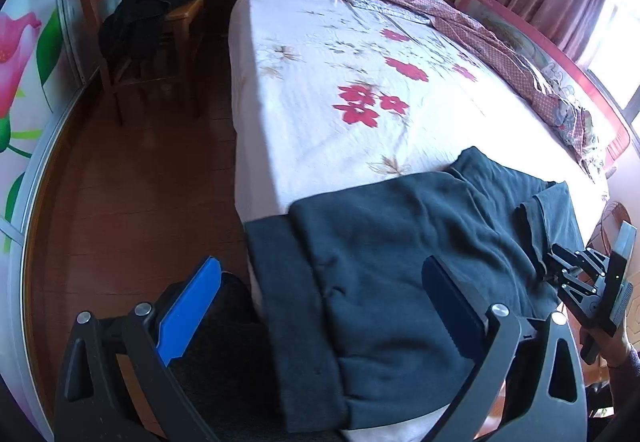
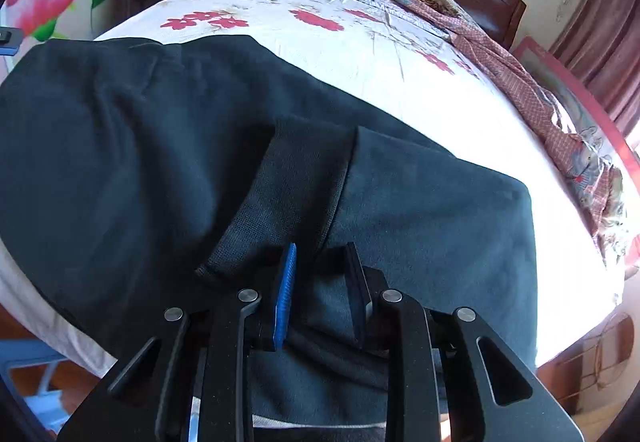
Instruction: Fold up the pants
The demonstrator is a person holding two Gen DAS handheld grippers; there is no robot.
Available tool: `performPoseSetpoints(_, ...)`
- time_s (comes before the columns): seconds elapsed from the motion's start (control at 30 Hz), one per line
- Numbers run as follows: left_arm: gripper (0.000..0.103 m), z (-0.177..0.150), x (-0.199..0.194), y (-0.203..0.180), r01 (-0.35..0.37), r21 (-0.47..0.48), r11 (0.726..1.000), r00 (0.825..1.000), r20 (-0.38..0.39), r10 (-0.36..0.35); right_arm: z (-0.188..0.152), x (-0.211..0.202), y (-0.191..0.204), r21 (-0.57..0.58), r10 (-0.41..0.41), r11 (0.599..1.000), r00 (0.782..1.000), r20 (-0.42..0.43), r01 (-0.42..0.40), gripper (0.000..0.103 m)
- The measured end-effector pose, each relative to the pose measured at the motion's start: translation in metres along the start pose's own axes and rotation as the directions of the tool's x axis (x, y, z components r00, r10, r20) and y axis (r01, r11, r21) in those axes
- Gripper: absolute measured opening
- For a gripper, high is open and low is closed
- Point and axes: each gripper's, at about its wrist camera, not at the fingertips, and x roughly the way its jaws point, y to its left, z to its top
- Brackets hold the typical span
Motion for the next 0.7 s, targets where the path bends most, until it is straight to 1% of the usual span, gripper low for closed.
performPoseSetpoints(0.03,0.101,0.002,0.0,0.014,0.019,-0.012,1.0,1.0,0.003,-0.019,0.0,-0.016,0.01,0.001,0.029,1.0,0.999,0.046,-0.029,0.024)
performPoseSetpoints(0.07,0.101,0.003,0.002,0.028,0.047,-0.028,0.998,0.999,0.004,-0.047,0.004,-0.029,0.022,-0.021,0.057,0.998,0.996,0.073,-0.056,0.024)
performPoseSetpoints(0.1,0.101,0.006,0.005,0.043,0.074,-0.046,0.996,0.997,0.003,-0.074,0.008,-0.04,0.035,-0.045,0.081,0.996,0.993,0.084,-0.078,0.024)
performPoseSetpoints(0.13,0.101,0.009,0.01,0.055,0.123,-0.057,0.991,0.992,0.01,-0.123,0.018,-0.046,0.05,-0.056,0.11,0.993,0.99,0.084,-0.105,0.024)
performPoseSetpoints(0.2,0.101,0.016,0.021,0.071,0.221,-0.048,0.974,0.975,0.023,-0.22,0.021,-0.055,0.066,-0.03,0.175,0.984,0.982,0.063,-0.174,0.041)
performPoseSetpoints(0.23,0.101,0.02,0.029,0.074,0.262,-0.03,0.965,0.965,0.012,-0.261,0.024,-0.052,0.072,-0.013,0.198,0.98,0.979,0.043,-0.197,0.041)
performPoseSetpoints(0.27,0.101,0.024,0.039,0.075,0.322,-0.002,0.947,0.947,-0.011,-0.322,0.026,-0.053,0.079,-0.001,0.208,0.978,0.978,0.025,-0.208,0.041)
performPoseSetpoints(0.3,0.101,0.025,0.048,0.074,0.359,0.022,0.933,0.933,-0.03,-0.358,0.027,-0.055,0.087,0.007,0.217,0.976,0.976,0.014,-0.217,0.041)
performPoseSetpoints(0.33,0.101,0.026,0.058,0.073,0.374,0.045,0.926,0.927,-0.053,-0.372,0.029,-0.058,0.093,0.013,0.223,0.975,0.975,0.008,-0.223,0.041)
performPoseSetpoints(0.37,0.1,0.025,0.066,0.069,0.398,0.061,0.915,0.916,-0.078,-0.393,0.029,-0.06,0.101,0.012,0.224,0.974,0.975,-0.004,-0.224,0.041)
performPoseSetpoints(0.4,0.1,0.024,0.074,0.068,0.426,0.063,0.903,0.903,-0.095,-0.419,0.029,-0.058,0.101,0.006,0.219,0.976,0.976,-0.011,-0.219,0.041)
performPoseSetpoints(0.47,0.1,0.02,0.087,0.068,0.49,0.031,0.871,0.867,-0.123,-0.483,0.034,-0.058,0.104,-0.009,0.206,0.979,0.979,-0.01,-0.206,0.041)
performPoseSetpoints(0.5,0.094,0.018,0.089,0.067,0.51,0.022,0.86,0.854,-0.129,-0.503,0.036,-0.061,0.106,-0.016,0.197,0.98,0.98,-0.014,-0.197,0.041)
performPoseSetpoints(0.53,0.078,0.015,0.089,0.064,0.509,0.03,0.86,0.855,-0.131,-0.502,0.038,-0.062,0.107,-0.021,0.189,0.982,0.982,-0.017,-0.189,0.041)
performPoseSetpoints(0.57,0.069,0.012,0.089,0.059,0.512,0.044,0.858,0.854,-0.14,-0.502,0.039,-0.06,0.106,-0.021,0.188,0.982,0.982,-0.018,-0.189,0.041)
performPoseSetpoints(0.6,0.05,0.01,0.087,0.056,0.511,0.05,0.858,0.854,-0.143,-0.5,0.041,-0.058,0.105,-0.018,0.189,0.982,0.982,-0.024,-0.189,0.041)
performPoseSetpoints(0.63,0.041,0.009,0.083,0.052,0.493,0.053,0.868,0.865,-0.141,-0.482,0.042,-0.056,0.105,-0.017,0.183,0.983,0.983,-0.028,-0.184,0.041)
performPoseSetpoints(0.7,0.033,0.011,0.075,0.044,0.438,0.07,0.896,0.894,-0.143,-0.425,0.044,-0.055,0.109,-0.023,0.17,0.985,0.985,-0.026,-0.171,0.041)
